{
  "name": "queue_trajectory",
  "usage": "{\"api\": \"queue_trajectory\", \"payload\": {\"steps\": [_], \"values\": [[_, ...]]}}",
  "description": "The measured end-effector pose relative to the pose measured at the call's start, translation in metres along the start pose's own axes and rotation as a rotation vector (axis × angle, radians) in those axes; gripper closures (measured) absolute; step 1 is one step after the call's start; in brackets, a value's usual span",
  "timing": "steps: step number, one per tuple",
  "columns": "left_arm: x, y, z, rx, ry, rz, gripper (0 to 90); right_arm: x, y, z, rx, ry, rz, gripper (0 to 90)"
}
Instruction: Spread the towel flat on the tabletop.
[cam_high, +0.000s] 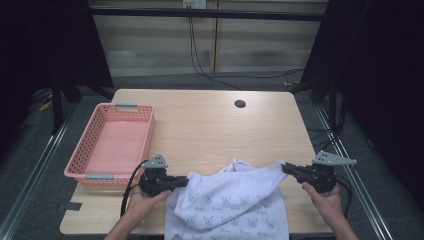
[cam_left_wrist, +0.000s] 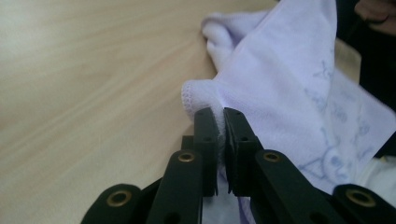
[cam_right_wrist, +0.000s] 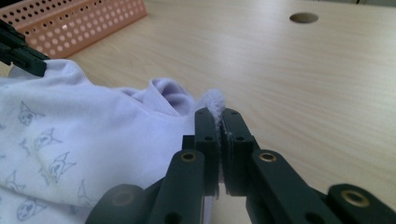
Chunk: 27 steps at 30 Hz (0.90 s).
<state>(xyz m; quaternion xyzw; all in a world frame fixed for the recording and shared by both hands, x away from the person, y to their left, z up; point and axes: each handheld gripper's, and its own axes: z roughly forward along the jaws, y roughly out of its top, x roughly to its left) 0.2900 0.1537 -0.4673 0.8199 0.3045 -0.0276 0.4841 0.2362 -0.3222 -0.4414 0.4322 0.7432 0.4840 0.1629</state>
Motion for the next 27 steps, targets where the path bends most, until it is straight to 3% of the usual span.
{"api": "queue_trajectory", "payload": {"steps": [6, 12, 16, 27], "values": [[0.001, 0.025, -0.017, -0.106, 0.011, 0.02, 85.9, -0.001, 0.015, -0.009, -0.058, -0.008, -0.005, 86.7], [0.005, 0.044, -0.034, -0.19, 0.042, 0.027, 86.1, -0.007, 0.031, -0.021, -0.126, -0.029, 0.004, 86.8], [0.006, 0.059, -0.047, -0.228, 0.067, 0.053, 86.2, -0.01, 0.046, -0.028, -0.169, -0.04, -0.005, 86.8], [0.012, 0.121, -0.084, -0.364, 0.167, 0.123, 86.3, -0.01, 0.126, -0.04, -0.337, -0.045, -0.062, 86.9]]}}
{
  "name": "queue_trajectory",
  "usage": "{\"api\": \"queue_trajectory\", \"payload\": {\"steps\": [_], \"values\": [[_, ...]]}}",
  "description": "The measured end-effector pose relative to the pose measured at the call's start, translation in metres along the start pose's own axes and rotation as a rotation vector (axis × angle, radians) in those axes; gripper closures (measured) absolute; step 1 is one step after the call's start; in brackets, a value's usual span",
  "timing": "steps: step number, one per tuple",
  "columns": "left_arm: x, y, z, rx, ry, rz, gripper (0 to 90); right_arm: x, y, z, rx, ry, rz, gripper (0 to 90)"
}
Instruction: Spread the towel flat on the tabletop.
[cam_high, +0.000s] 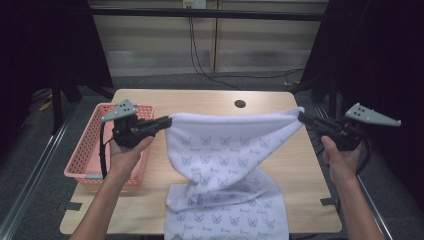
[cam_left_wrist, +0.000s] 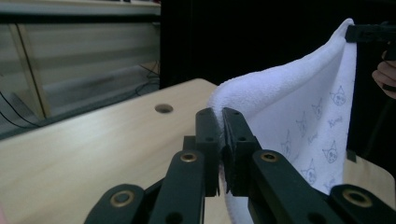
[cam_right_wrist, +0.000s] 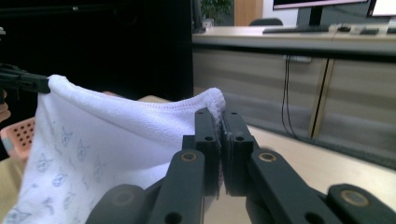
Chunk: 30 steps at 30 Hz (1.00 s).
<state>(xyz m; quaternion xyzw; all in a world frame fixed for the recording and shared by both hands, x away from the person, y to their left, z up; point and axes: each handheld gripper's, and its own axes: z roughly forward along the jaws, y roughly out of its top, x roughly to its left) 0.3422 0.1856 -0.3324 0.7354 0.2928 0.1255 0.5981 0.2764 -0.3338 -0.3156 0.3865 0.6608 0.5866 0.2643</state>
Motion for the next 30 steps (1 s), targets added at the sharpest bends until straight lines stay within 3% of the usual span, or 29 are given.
{"api": "queue_trajectory", "payload": {"steps": [5, 9, 17, 20, 21, 23, 24, 27, 28, 30], "values": [[0.012, 0.025, 0.003, -0.01, 0.058, 0.035, 86.3, -0.004, 0.033, 0.014, -0.032, -0.015, -0.034, 86.8], [0.025, 0.042, 0.009, -0.017, 0.094, 0.035, 86.3, -0.008, 0.055, 0.031, -0.033, -0.029, -0.055, 86.8], [0.061, 0.064, 0.034, 0.002, 0.164, 0.011, 86.1, -0.034, 0.068, 0.084, 0.006, -0.09, -0.034, 86.7], [0.074, 0.061, 0.045, 0.023, 0.165, -0.026, 83.1, -0.045, 0.067, 0.106, 0.041, -0.107, -0.025, 86.0], [0.079, 0.057, 0.051, 0.038, 0.192, -0.057, 78.4, -0.049, 0.064, 0.114, 0.059, -0.115, -0.021, 84.4], [0.089, 0.046, 0.063, 0.078, 0.217, -0.108, 60.8, -0.059, 0.056, 0.13, 0.115, -0.132, -0.016, 76.4], [0.092, 0.04, 0.067, 0.088, 0.223, -0.122, 58.7, -0.063, 0.05, 0.136, 0.146, -0.166, -0.017, 71.3], [0.094, 0.028, 0.075, 0.112, 0.211, -0.14, 53.9, -0.073, 0.033, 0.143, 0.179, -0.192, 0.033, 64.2], [0.093, 0.024, 0.076, 0.116, 0.204, -0.138, 53.8, -0.074, 0.027, 0.143, 0.188, -0.175, 0.04, 64.1], [0.09, 0.019, 0.078, 0.129, 0.192, -0.141, 53.1, -0.068, 0.017, 0.141, 0.209, -0.159, 0.01, 62.2]]}}
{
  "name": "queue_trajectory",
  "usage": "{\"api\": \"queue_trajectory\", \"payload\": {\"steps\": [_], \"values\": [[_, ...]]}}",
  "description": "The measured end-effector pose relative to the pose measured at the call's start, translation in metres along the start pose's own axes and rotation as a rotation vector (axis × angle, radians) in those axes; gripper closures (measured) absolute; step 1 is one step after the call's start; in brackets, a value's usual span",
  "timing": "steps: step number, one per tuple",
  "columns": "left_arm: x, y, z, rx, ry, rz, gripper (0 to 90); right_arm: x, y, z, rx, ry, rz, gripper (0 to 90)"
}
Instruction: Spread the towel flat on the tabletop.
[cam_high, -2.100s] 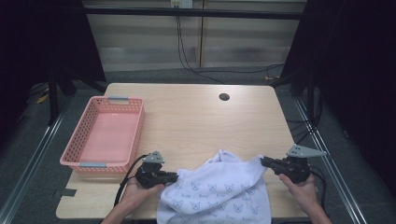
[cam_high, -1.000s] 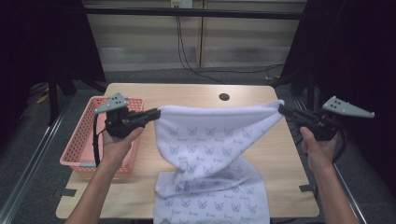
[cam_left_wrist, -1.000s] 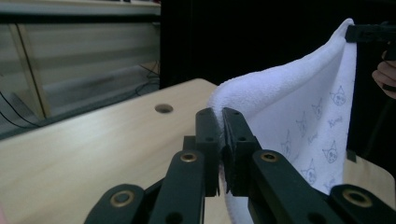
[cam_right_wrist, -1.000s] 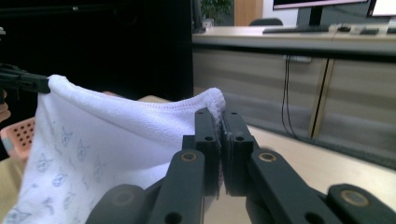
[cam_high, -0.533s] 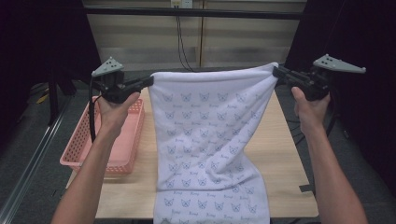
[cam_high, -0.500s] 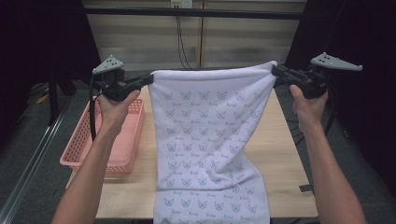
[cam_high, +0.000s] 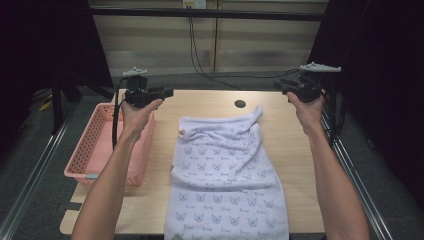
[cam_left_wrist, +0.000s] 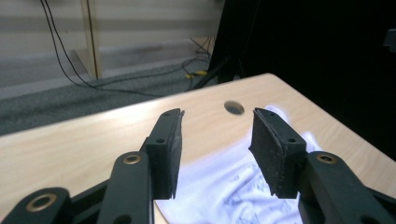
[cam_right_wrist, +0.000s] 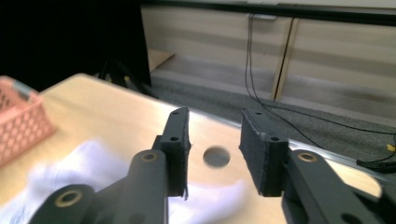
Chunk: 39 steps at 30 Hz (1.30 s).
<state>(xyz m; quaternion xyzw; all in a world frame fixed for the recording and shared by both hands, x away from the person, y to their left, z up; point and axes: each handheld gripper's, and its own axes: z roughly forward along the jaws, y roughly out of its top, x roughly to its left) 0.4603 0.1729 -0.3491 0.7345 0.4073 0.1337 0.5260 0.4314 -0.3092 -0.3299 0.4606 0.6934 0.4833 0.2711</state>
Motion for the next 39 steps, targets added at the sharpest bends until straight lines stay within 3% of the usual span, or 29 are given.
{"api": "queue_trajectory", "payload": {"steps": [4, 6, 10, 11, 13, 16, 18, 22, 25, 27, 30, 32, 34, 35, 36, 38, 39], "values": [[-0.02, -0.015, -0.003, 0.029, -0.063, 0.047, 55.0, 0.017, -0.021, -0.014, 0.024, 0.058, -0.046, 58.6], [-0.031, -0.023, -0.007, 0.017, -0.095, 0.066, 57.3, 0.028, -0.036, -0.027, 0.033, 0.112, -0.054, 56.1], [-0.054, -0.047, -0.017, 0.046, -0.172, 0.095, 59.5, 0.048, -0.068, -0.051, 0.079, 0.18, -0.084, 53.0], [-0.061, -0.058, -0.021, 0.044, -0.197, 0.099, 59.5, 0.051, -0.074, -0.057, 0.08, 0.198, -0.084, 52.4], [-0.072, -0.075, -0.025, 0.09, -0.223, 0.136, 60.2, 0.059, -0.09, -0.07, 0.091, 0.244, -0.087, 51.9], [-0.08, -0.103, -0.034, 0.13, -0.275, 0.123, 60.2, 0.07, -0.115, -0.086, 0.127, 0.293, -0.075, 49.2], [-0.086, -0.123, -0.041, 0.162, -0.288, 0.126, 59.5, 0.076, -0.133, -0.092, 0.15, 0.325, -0.057, 48.1], [-0.097, -0.158, -0.055, 0.217, -0.31, 0.131, 53.7, 0.089, -0.17, -0.092, 0.261, 0.363, -0.054, 42.8], [-0.097, -0.181, -0.058, 0.267, -0.289, 0.15, 49.8, 0.094, -0.194, -0.09, 0.321, 0.392, -0.055, 40.1], [-0.095, -0.189, -0.054, 0.31, -0.242, 0.189, 48.2, 0.096, -0.206, -0.084, 0.364, 0.389, -0.058, 38.5], [-0.091, -0.196, -0.044, 0.355, -0.233, 0.23, 48.0, 0.097, -0.209, -0.076, 0.394, 0.381, -0.098, 38.3], [-0.095, -0.2, -0.039, 0.395, -0.225, 0.252, 49.0, 0.096, -0.212, -0.068, 0.428, 0.346, -0.121, 40.7], [-0.1, -0.205, -0.034, 0.44, -0.231, 0.285, 52.3, 0.096, -0.217, -0.064, 0.453, 0.34, -0.138, 46.1], [-0.104, -0.208, -0.034, 0.438, -0.209, 0.307, 55.7, 0.097, -0.218, -0.066, 0.447, 0.321, -0.152, 52.1], [-0.105, -0.208, -0.035, 0.442, -0.191, 0.33, 60.3, 0.097, -0.217, -0.068, 0.456, 0.296, -0.153, 65.2], [-0.103, -0.209, -0.038, 0.454, -0.229, 0.291, 82.1, 0.093, -0.218, -0.073, 0.472, 0.298, -0.126, 81.3], [-0.102, -0.211, -0.041, 0.453, -0.242, 0.277, 85.7, 0.092, -0.218, -0.076, 0.483, 0.307, -0.118, 85.5]]}}
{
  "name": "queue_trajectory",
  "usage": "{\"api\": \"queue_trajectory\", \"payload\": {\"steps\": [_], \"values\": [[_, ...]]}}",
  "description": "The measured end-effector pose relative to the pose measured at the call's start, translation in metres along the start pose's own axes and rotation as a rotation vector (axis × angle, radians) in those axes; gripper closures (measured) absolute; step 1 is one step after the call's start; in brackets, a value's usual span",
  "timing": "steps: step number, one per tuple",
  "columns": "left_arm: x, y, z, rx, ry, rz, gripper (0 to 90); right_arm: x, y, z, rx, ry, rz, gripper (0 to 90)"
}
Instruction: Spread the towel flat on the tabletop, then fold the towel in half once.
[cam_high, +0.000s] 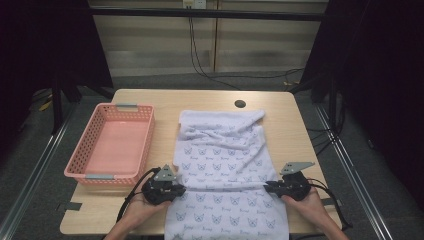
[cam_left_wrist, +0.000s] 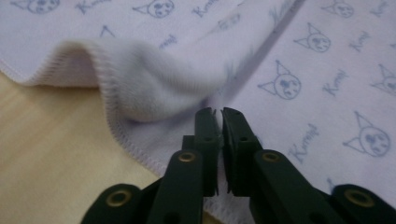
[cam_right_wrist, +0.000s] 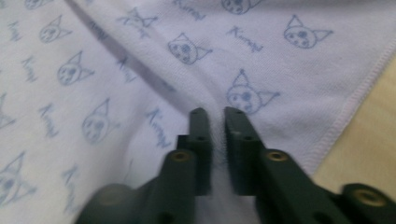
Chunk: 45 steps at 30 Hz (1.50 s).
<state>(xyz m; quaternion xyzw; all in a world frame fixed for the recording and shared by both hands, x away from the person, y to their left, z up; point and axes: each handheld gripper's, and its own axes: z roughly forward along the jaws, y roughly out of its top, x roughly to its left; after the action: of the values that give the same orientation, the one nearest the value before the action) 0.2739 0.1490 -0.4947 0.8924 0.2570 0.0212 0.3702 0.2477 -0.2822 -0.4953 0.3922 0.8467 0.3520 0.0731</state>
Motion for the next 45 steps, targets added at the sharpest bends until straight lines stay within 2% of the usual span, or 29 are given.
{"api": "queue_trajectory", "payload": {"steps": [2, 5, 7, 8, 10, 12, 13, 15, 16, 17, 18, 19, 21, 22, 24, 25, 27, 29, 31, 32, 33, 34, 36, 38, 39, 40, 42, 43, 45], "values": [[-0.001, -0.004, -0.008, -0.014, -0.066, -0.047, 88.7, 0.002, -0.006, -0.008, 0.022, 0.028, 0.005, 87.3], [-0.009, -0.008, -0.015, -0.031, -0.099, -0.053, 89.2, 0.015, -0.014, -0.023, 0.011, 0.06, -0.02, 87.5], [-0.015, -0.011, -0.019, -0.038, -0.145, -0.075, 89.3, 0.022, -0.019, -0.034, -0.012, 0.084, -0.013, 87.5], [-0.019, -0.012, -0.022, -0.04, -0.159, -0.079, 89.3, 0.025, -0.021, -0.038, -0.006, 0.082, -0.026, 87.5], [-0.031, -0.018, -0.032, -0.056, -0.194, -0.074, 89.3, 0.031, -0.025, -0.045, -0.019, 0.09, -0.026, 87.5], [-0.041, -0.024, -0.042, -0.067, -0.214, -0.067, 89.2, 0.039, -0.028, -0.05, -0.017, 0.105, -0.046, 87.0], [-0.046, -0.025, -0.047, -0.074, -0.213, -0.031, 89.1, 0.044, -0.029, -0.054, -0.011, 0.115, -0.061, 86.5], [-0.051, -0.023, -0.055, -0.076, -0.239, -0.061, 89.0, 0.049, -0.029, -0.057, -0.01, 0.138, -0.073, 84.6], [-0.055, -0.023, -0.06, -0.071, -0.258, -0.028, 88.6, 0.053, -0.03, -0.058, 0.0, 0.14, -0.084, 82.4], [-0.057, -0.023, -0.064, -0.065, -0.249, -0.014, 88.4, 0.056, -0.031, -0.059, 0.004, 0.148, -0.096, 77.8], [-0.057, -0.024, -0.067, -0.07, -0.235, -0.029, 87.5, 0.057, -0.032, -0.06, 0.0, 0.161, -0.093, 69.7], [-0.056, -0.024, -0.068, -0.08, -0.241, -0.037, 85.7, 0.058, -0.033, -0.061, -0.015, 0.143, -0.084, 63.0], [-0.049, -0.024, -0.07, -0.101, -0.221, -0.05, 76.8, 0.057, -0.032, -0.063, -0.053, 0.124, -0.08, 58.4], [-0.044, -0.022, -0.07, -0.106, -0.206, -0.058, 76.8, 0.055, -0.03, -0.064, -0.072, 0.11, -0.07, 57.4], [-0.035, -0.018, -0.069, -0.143, -0.228, -0.06, 73.0, 0.048, -0.026, -0.063, -0.1, 0.089, -0.048, 58.5], [-0.029, -0.014, -0.066, -0.154, -0.206, -0.065, 69.9, 0.044, -0.023, -0.062, -0.113, 0.082, -0.043, 58.7], [-0.018, -0.006, -0.057, -0.179, -0.19, -0.087, 68.7, 0.035, -0.015, -0.058, -0.126, 0.068, -0.033, 58.5], [-0.01, 0.002, -0.044, -0.161, -0.165, -0.1, 65.4, 0.028, -0.008, -0.052, -0.131, 0.051, -0.03, 57.8], [-0.003, 0.01, -0.027, -0.136, -0.165, -0.089, 62.8, 0.021, -0.002, -0.045, -0.129, 0.051, -0.028, 57.5], [0.001, 0.015, -0.016, -0.109, -0.13, -0.063, 62.4, 0.018, 0.001, -0.041, -0.13, 0.043, -0.025, 57.5], [0.002, 0.017, -0.012, -0.098, -0.094, -0.035, 62.5, 0.012, 0.005, -0.034, -0.126, 0.046, -0.015, 56.9], [0.005, 0.019, -0.007, -0.077, -0.084, -0.022, 63.7, 0.01, 0.007, -0.031, -0.128, 0.04, -0.012, 56.8], [0.013, 0.02, 0.002, -0.062, -0.08, -0.06, 64.9, 0.004, 0.01, -0.025, -0.126, 0.035, 0.007, 55.1], [0.017, 0.017, 0.012, -0.005, -0.046, -0.042, 66.1, -0.002, 0.013, -0.019, -0.126, 0.025, 0.014, 54.3], [0.018, 0.014, 0.013, -0.027, -0.053, -0.036, 67.2, -0.004, 0.015, -0.017, -0.121, 0.025, 0.018, 54.1], [0.02, 0.013, 0.012, -0.022, -0.052, -0.041, 68.6, -0.006, 0.016, -0.015, -0.123, 0.018, 0.015, 53.2], [0.015, 0.01, 0.01, -0.016, -0.035, -0.02, 80.1, -0.008, 0.017, -0.009, -0.113, 0.015, 0.023, 53.5], [0.015, 0.008, 0.008, -0.015, -0.038, -0.025, 86.4, -0.007, 0.016, -0.007, -0.106, 0.01, 0.014, 53.4], [0.012, 0.006, 0.005, -0.001, -0.029, -0.036, 88.3, -0.007, 0.015, -0.003, -0.094, 0.018, 0.01, 54.8]]}}
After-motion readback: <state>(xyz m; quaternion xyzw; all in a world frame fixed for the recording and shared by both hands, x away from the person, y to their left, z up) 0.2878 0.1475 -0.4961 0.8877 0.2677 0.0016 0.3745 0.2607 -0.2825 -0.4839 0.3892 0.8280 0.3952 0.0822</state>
